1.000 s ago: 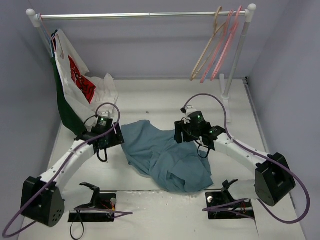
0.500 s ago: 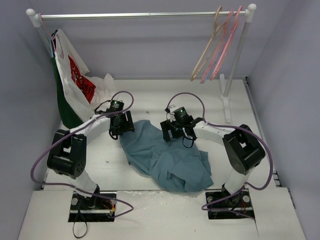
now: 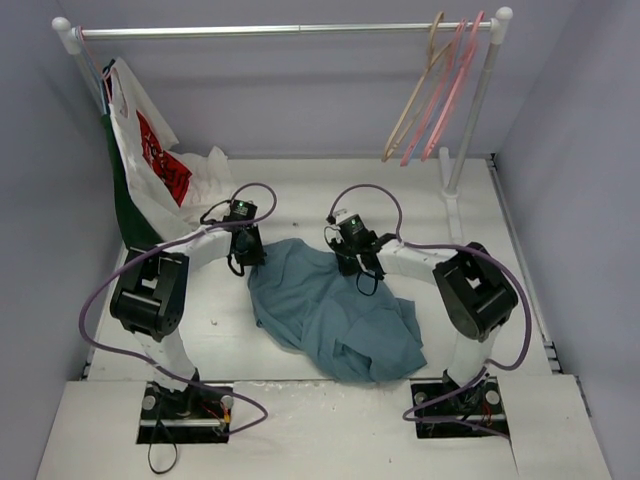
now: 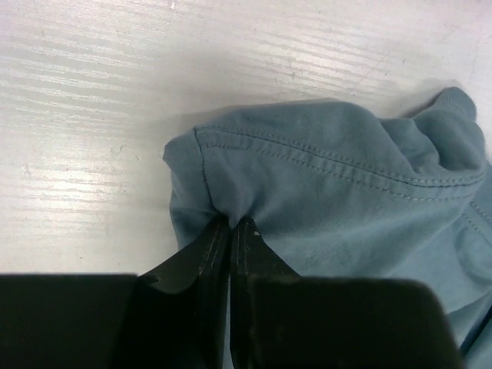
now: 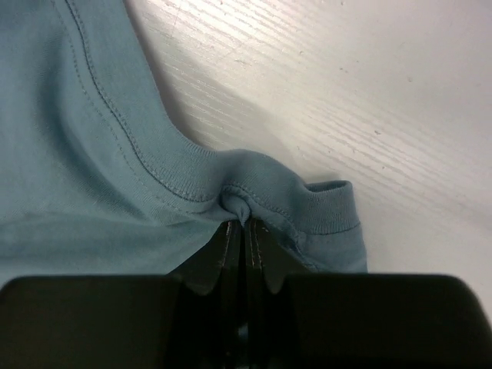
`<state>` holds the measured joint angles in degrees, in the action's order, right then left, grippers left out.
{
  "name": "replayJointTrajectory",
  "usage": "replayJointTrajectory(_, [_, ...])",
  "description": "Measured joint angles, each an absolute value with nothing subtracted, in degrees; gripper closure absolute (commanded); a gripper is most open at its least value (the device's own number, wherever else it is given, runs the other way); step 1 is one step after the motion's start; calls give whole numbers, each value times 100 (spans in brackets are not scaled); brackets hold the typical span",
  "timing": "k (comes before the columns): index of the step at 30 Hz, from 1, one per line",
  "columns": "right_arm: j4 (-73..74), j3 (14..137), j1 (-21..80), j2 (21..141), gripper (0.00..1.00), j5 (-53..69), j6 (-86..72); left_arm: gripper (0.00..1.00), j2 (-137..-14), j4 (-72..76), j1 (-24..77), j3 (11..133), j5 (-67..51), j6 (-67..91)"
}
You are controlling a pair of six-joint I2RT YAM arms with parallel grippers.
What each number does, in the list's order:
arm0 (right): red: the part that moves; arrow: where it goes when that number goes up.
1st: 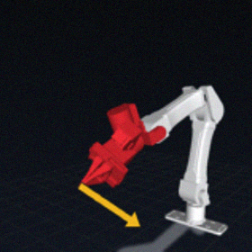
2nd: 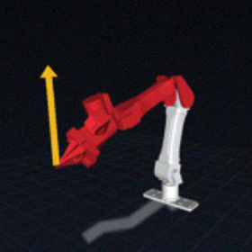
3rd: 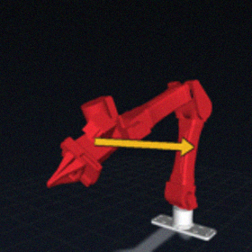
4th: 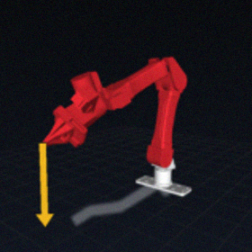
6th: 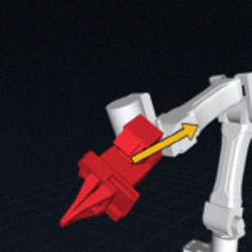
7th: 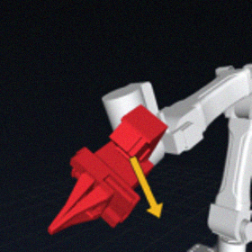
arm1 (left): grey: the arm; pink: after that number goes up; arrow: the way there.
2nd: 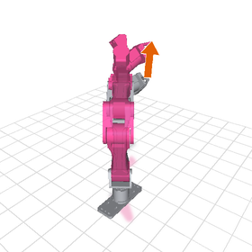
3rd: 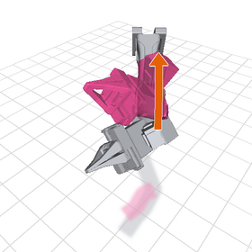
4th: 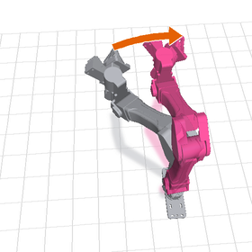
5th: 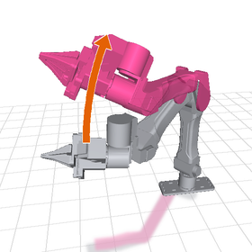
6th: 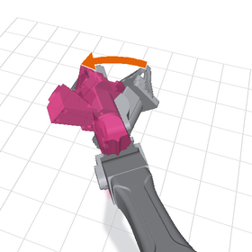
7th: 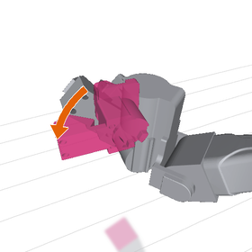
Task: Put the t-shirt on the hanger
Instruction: Flatten out the T-shirt at the center of the board.
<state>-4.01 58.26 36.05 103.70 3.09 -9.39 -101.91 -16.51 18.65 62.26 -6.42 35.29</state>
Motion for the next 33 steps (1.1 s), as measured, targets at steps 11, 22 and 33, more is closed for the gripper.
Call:
replayJointTrajectory(11, [631, 7706, 3612, 9411, 100, -84, 38, 100, -10005, -3594, 1833, 9415, -611, 2858])
replayJointTrajectory(22, [-360, 8788, 3623, 7330, 100, 47, 1605, 100, -8130, -3583, 1787, 11277, -567, 2104])
replayJointTrajectory(33, [-73, 5481, 3918, 7050, 61, 432, 991, 55, -6038, -2401, 1787, 5188, -283, 2965])
